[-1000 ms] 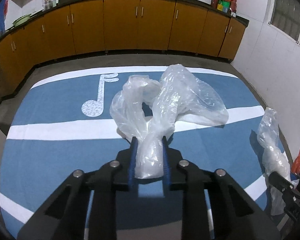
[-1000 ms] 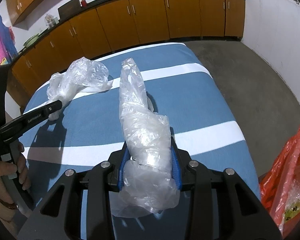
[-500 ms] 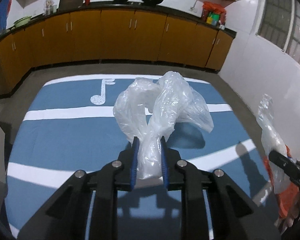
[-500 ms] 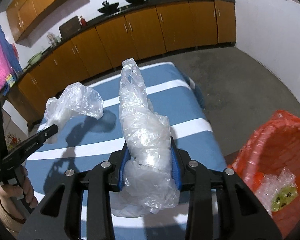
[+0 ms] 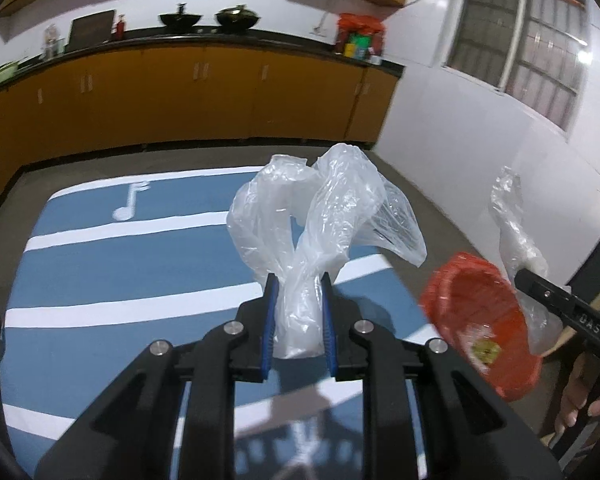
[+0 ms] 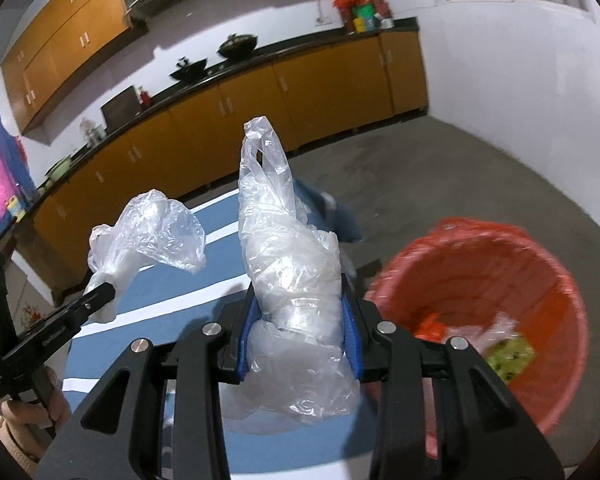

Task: Collect trash
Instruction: 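Carry the bubble wrap and clear bag in both tools over the basket, then open both tools to drop the plastic into the red basket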

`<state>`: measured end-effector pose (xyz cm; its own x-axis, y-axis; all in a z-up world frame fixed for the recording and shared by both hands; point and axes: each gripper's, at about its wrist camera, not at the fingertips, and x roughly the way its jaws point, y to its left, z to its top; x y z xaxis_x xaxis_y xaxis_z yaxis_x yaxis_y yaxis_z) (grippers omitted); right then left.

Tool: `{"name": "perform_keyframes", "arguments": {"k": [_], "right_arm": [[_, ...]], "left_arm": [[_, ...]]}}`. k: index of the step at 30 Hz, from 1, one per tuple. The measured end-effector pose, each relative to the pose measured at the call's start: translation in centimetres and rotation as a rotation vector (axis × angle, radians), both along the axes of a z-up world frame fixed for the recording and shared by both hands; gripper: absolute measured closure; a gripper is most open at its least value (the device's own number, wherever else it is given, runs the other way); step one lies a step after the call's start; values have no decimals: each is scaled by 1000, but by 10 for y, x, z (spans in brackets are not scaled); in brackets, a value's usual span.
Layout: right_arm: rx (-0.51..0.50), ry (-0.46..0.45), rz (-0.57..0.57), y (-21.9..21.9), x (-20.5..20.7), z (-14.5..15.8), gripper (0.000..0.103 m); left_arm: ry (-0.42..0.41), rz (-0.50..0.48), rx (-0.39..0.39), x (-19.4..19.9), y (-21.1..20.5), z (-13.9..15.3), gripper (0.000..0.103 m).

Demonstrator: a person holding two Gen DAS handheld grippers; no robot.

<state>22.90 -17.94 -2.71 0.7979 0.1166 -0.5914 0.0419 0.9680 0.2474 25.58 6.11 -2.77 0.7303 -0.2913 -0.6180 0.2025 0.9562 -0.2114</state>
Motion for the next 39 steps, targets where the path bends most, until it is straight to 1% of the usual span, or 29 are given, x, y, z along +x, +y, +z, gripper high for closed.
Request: {"name": "perform_keyframes", "arguments": {"k": [3, 9, 15, 21, 26, 31, 39], "right_arm": [[-12, -19, -42, -21, -17, 5, 66], [-2, -37, -127, -58, -41, 9, 66], [3, -32, -202, -89, -56, 3, 66], [17, -17, -267, -105, -66, -3, 66], [28, -6, -312, -120, -72, -8, 66], [73, 8, -360, -134, -75, -13, 66], [104, 17, -388, -147, -72, -21, 66]], "left_arm": [[-14, -42, -4, -7, -23, 7, 82], [-27, -135, -13, -18, -72, 15, 82], [-7, -216, -28, -18, -119, 9, 82], [17, -280, -45, -15, -158, 1, 82], [34, -312, -51, -10, -183, -5, 82], [59, -326, -54, -6, -202, -14, 82], [94, -351, -52, 2, -228, -25, 80]]}}
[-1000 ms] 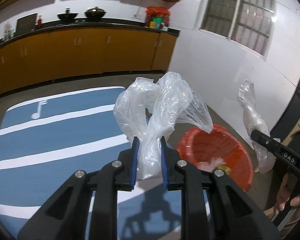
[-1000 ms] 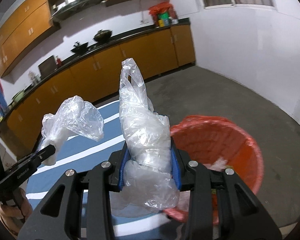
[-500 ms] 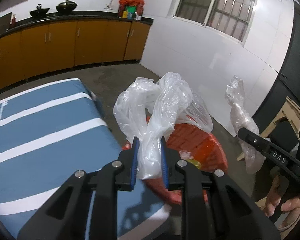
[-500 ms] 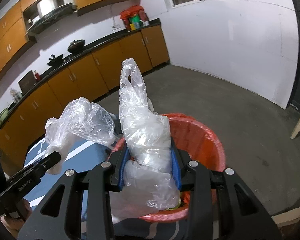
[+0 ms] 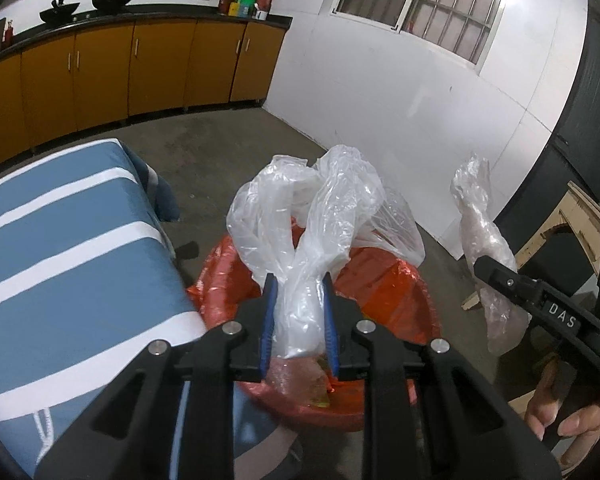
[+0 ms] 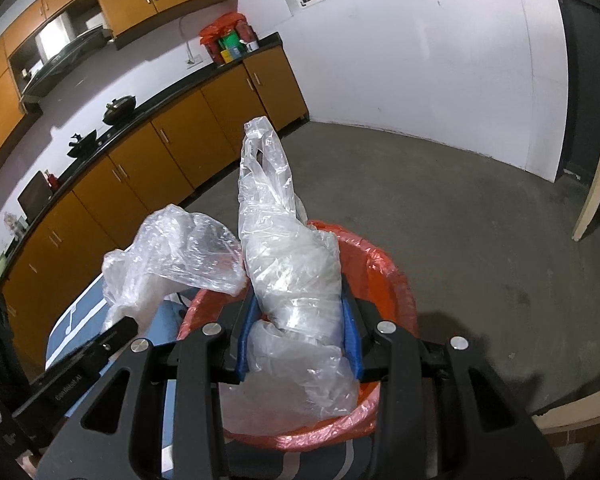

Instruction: Collect trash

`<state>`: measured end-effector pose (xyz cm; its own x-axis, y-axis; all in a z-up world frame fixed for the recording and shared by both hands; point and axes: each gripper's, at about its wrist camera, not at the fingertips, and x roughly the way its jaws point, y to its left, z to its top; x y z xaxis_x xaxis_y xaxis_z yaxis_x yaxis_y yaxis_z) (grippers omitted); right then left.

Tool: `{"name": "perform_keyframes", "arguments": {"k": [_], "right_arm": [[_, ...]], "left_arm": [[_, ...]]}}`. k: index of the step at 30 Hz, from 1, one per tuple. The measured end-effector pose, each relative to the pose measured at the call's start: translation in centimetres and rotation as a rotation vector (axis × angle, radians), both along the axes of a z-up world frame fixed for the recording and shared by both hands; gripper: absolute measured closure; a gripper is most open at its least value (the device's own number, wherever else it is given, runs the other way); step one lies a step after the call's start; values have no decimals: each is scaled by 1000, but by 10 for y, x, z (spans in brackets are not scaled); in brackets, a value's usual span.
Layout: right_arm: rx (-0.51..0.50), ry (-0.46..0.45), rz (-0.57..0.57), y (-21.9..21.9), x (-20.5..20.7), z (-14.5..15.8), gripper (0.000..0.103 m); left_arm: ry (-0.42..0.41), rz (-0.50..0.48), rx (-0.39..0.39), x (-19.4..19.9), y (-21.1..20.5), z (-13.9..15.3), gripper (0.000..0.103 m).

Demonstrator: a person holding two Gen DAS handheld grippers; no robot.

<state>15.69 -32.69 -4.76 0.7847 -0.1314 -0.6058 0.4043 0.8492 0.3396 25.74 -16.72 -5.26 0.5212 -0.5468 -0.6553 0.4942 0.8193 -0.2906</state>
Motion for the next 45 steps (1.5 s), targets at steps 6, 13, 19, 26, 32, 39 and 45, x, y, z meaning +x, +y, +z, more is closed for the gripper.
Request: {"name": "perform_keyframes", "arguments": {"k": [6, 13, 19, 26, 32, 39, 45], "right_arm": [[13, -2, 8, -4, 2, -4, 58], [16, 9, 2, -10, -11, -12, 47], [-41, 0, -20, -3, -29, -5, 34], [-191, -60, -32, 25, -58, 11, 11], [-336, -156, -54, 55, -77, 27, 2], [-413, -130, -63, 88, -91, 39, 2], [-441, -149, 16, 116, -102, 40, 2]], "left_arm": [[33, -1, 21, 5, -12, -15, 62], [59, 35, 39, 6, 2, -29, 53], [0, 88, 43, -8, 32, -17, 37], [-149, 163, 48, -48, 78, 10, 13], [-287, 277, 114, -97, 122, 30, 4], [-356, 383, 151, -146, 163, 40, 4], [-363, 488, 149, -177, 188, 42, 4]]}}
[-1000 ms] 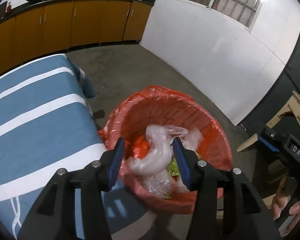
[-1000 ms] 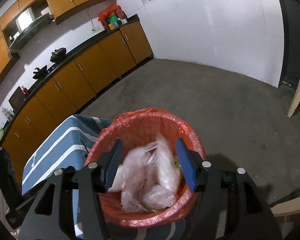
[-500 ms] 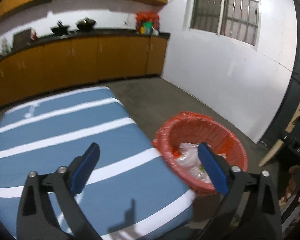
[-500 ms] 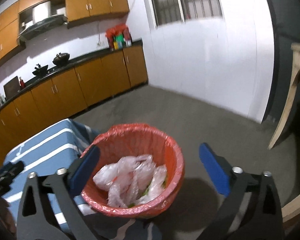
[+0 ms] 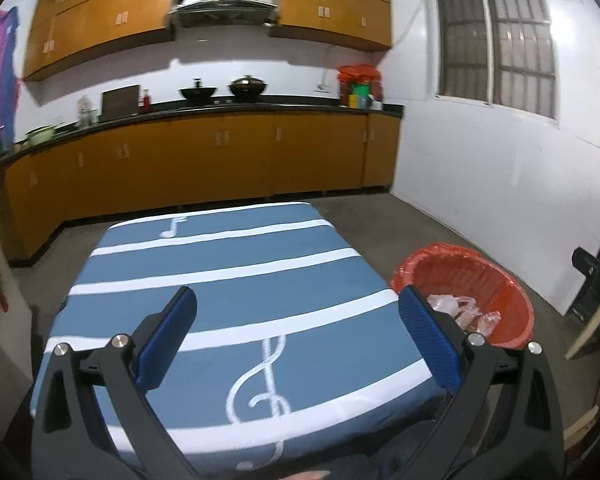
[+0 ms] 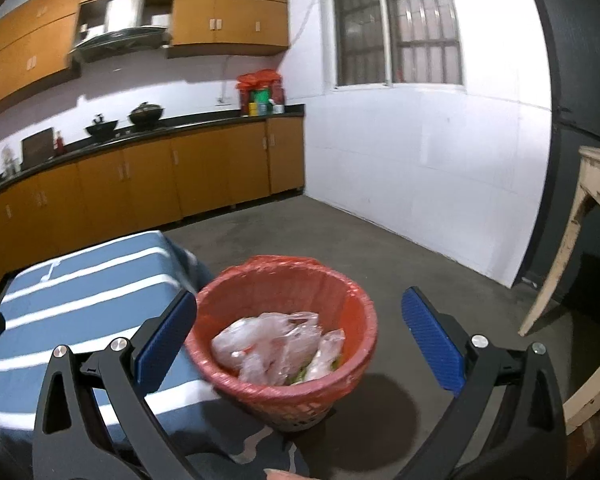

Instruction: Collect trash

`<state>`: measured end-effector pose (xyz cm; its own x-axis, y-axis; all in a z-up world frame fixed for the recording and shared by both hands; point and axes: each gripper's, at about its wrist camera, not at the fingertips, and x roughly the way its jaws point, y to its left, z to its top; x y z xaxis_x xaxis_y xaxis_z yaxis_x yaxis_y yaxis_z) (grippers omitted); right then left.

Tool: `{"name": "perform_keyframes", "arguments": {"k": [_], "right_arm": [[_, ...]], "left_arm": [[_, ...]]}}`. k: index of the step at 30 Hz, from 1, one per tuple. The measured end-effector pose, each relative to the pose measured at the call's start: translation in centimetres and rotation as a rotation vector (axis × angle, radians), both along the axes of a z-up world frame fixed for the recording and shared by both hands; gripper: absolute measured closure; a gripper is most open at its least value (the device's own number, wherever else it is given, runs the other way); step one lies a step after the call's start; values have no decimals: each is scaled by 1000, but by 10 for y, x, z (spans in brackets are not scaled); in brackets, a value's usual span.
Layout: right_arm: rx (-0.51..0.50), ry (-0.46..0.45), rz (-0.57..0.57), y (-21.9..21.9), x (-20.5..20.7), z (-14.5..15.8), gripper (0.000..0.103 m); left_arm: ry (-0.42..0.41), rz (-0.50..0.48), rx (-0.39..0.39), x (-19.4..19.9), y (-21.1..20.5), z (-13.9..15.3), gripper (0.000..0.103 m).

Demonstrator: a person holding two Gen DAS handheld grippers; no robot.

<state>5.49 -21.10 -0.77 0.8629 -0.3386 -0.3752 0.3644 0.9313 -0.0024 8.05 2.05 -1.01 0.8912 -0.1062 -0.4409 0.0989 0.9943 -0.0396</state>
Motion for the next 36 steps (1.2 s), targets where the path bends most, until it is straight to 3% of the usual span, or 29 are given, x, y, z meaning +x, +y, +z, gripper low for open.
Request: {"name": "perform_keyframes", "arguments": {"k": [6, 16, 36], "right_arm": [[-51, -8, 61, 29, -11, 2, 2], [-46, -3, 113, 52, -33, -5, 2], [-23, -8, 106, 60, -57, -13, 2]], "left_arm": [[-15, 18, 14, -23, 6, 0, 4], [-27, 33, -13, -46, 11, 2, 4], [-57, 53, -28, -79, 13, 3, 4]]}}
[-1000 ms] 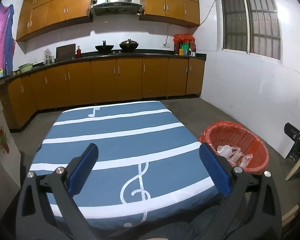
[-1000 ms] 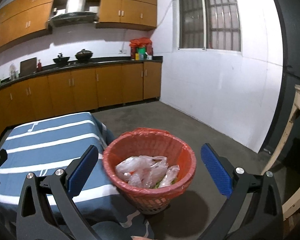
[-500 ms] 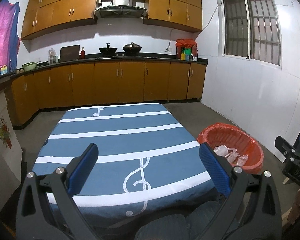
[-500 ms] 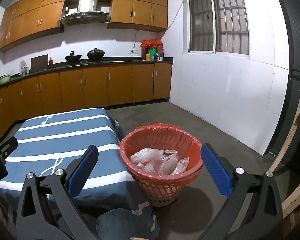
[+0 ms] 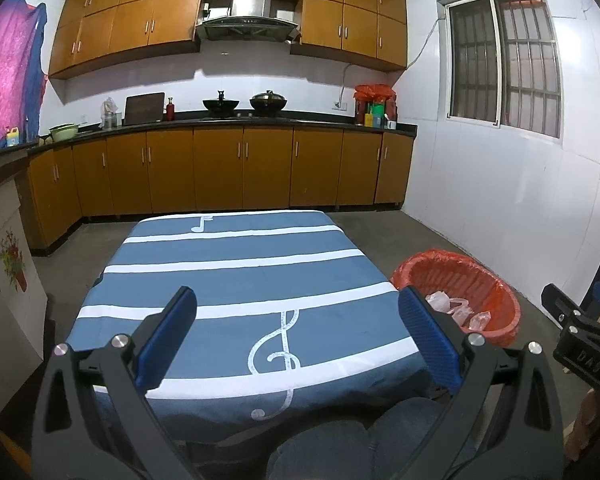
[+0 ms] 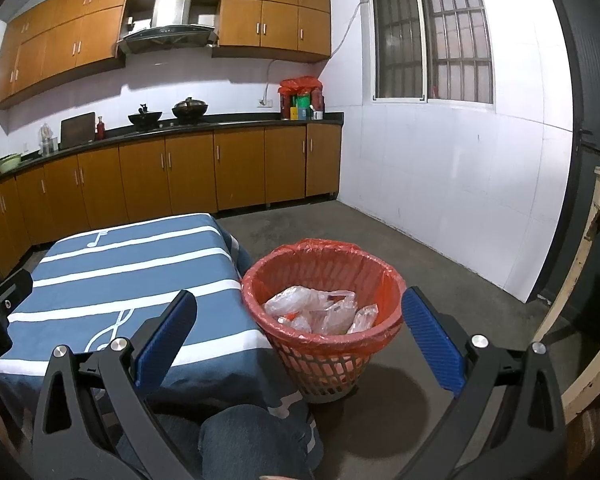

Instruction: Collect trash

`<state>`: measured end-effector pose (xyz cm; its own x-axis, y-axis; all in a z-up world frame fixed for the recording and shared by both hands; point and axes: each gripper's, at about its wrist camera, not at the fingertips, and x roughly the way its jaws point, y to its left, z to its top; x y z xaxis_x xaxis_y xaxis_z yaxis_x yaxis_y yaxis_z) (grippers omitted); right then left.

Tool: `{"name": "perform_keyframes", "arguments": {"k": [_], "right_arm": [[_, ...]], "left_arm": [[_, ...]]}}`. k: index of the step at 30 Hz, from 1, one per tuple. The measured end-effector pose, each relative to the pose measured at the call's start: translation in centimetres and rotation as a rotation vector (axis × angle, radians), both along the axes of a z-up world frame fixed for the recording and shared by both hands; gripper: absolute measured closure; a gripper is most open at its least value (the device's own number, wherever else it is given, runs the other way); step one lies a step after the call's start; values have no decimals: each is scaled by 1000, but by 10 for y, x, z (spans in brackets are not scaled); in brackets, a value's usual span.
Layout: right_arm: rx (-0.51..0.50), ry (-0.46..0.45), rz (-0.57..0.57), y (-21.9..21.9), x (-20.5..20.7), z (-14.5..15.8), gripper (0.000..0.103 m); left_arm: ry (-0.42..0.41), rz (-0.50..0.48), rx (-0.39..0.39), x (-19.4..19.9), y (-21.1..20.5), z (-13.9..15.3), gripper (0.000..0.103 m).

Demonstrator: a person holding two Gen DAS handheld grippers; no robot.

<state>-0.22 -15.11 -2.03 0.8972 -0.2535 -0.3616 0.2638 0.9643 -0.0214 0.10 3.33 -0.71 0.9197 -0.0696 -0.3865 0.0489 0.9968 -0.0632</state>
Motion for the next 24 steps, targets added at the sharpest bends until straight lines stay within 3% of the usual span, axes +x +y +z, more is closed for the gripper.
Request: {"name": "perform_keyframes", "arguments": {"k": [24], "right_arm": [[17, 22, 2, 1, -3, -4, 2]], "left_arm": [[16, 25, 14, -5, -2, -3, 4]]}}
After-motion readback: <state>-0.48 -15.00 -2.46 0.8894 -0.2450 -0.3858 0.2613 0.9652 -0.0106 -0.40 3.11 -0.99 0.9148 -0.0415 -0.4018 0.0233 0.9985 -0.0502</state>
